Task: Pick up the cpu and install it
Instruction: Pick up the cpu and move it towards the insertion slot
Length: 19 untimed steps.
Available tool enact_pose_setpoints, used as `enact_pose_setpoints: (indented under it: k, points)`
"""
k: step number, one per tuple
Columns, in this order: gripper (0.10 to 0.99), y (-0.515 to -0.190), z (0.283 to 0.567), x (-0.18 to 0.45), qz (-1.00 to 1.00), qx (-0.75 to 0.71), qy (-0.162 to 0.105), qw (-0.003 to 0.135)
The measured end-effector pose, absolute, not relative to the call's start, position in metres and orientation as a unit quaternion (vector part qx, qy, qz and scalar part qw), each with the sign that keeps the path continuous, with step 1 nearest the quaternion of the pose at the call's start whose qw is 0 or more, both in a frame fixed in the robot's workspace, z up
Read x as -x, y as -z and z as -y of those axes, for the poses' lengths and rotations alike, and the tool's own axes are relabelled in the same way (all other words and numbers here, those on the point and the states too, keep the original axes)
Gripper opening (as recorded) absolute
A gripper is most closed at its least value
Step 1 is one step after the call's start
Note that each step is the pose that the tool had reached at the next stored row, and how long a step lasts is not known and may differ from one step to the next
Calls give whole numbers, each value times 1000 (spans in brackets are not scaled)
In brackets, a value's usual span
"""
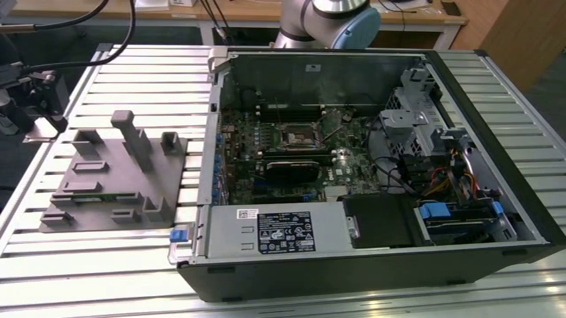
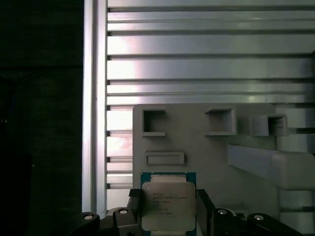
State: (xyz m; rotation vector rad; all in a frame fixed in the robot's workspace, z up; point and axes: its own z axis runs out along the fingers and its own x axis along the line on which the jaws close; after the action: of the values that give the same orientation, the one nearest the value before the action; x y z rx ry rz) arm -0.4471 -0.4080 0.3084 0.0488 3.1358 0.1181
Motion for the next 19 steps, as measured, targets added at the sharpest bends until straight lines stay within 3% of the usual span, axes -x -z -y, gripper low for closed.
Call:
enact_pose_setpoints:
  k: [19]
  points:
    - [529,-320,407,447,-999,-16,-38,2]
